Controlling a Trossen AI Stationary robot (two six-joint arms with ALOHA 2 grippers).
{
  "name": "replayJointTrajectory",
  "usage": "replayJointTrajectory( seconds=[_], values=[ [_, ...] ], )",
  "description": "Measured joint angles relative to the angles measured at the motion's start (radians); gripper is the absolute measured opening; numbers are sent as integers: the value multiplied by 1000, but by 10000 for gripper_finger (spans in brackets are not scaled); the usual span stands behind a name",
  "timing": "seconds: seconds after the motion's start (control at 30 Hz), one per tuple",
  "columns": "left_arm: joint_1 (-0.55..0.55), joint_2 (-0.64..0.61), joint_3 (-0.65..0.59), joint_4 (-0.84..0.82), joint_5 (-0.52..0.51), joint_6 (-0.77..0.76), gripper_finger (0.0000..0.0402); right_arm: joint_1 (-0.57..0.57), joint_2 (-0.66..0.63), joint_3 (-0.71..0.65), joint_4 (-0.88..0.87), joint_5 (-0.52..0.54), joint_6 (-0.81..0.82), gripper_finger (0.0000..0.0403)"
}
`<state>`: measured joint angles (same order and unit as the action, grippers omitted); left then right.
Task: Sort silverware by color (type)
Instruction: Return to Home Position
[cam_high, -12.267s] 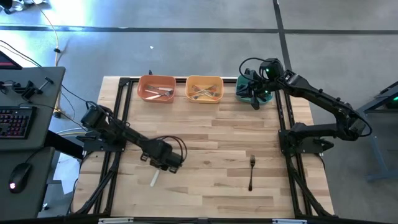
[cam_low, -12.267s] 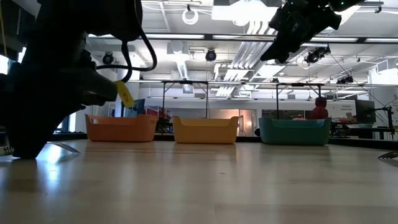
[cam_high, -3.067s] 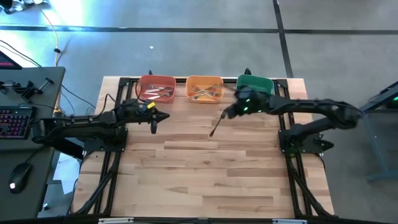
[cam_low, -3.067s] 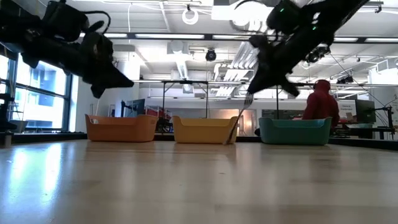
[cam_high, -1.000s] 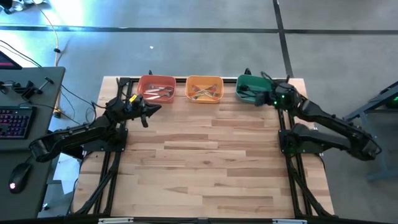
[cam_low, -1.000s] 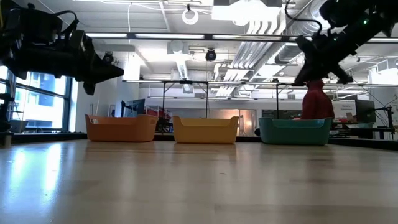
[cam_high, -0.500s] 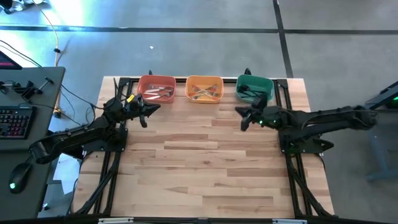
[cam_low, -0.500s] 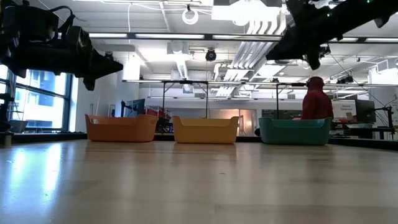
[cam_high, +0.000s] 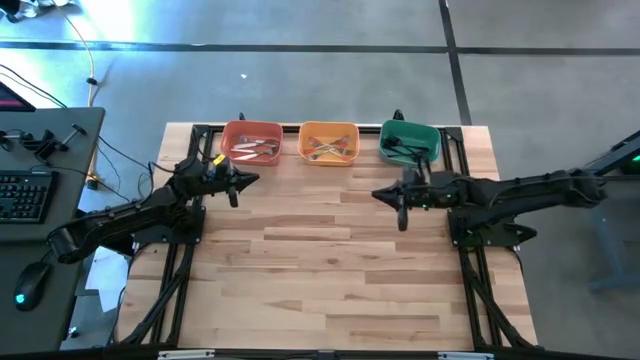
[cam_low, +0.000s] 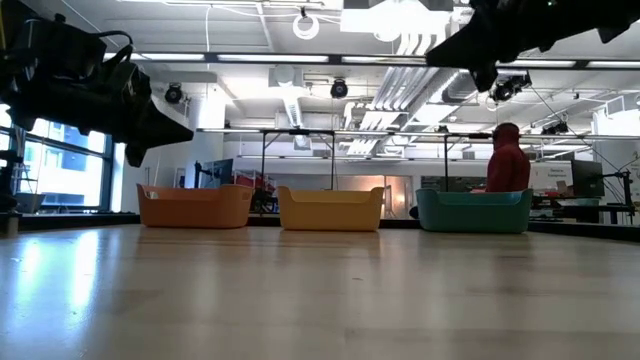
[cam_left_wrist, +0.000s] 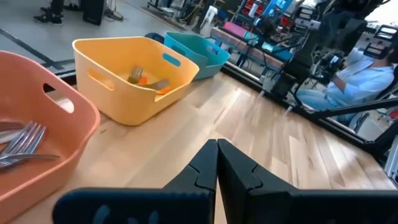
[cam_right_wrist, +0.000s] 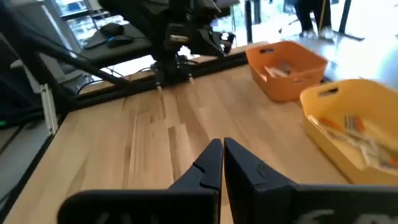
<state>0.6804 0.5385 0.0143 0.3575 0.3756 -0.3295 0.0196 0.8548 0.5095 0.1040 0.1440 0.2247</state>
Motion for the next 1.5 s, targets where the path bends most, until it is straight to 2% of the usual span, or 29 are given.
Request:
replayJointTrajectory(
  seconds=[0.13, 0.4, 0.6, 0.77, 0.93, 1.17, 1.5],
  values=[
    [0, 0, 0, 0, 0, 0, 0, 16, -93, -23, -55, -23, -60, 0],
    [0, 0, 0, 1, 0, 0, 0, 51, -375, -351, 184, -26, 7, 0],
    [0, 0, 0, 1, 0, 0, 0, 54, -551, -487, 202, -20, 0, 0],
    [0, 0, 0, 1, 0, 0, 0, 53, -659, -499, 89, 13, -42, 0],
    [0, 0, 0, 1, 0, 0, 0, 53, -752, -499, -46, 121, -50, 0],
    [0, 0, 0, 0, 0, 0, 0, 41, -783, -499, -40, 222, -83, 0],
    [0, 0, 0, 0, 0, 0, 0, 24, -750, -499, -40, 214, -47, 0]
  ],
)
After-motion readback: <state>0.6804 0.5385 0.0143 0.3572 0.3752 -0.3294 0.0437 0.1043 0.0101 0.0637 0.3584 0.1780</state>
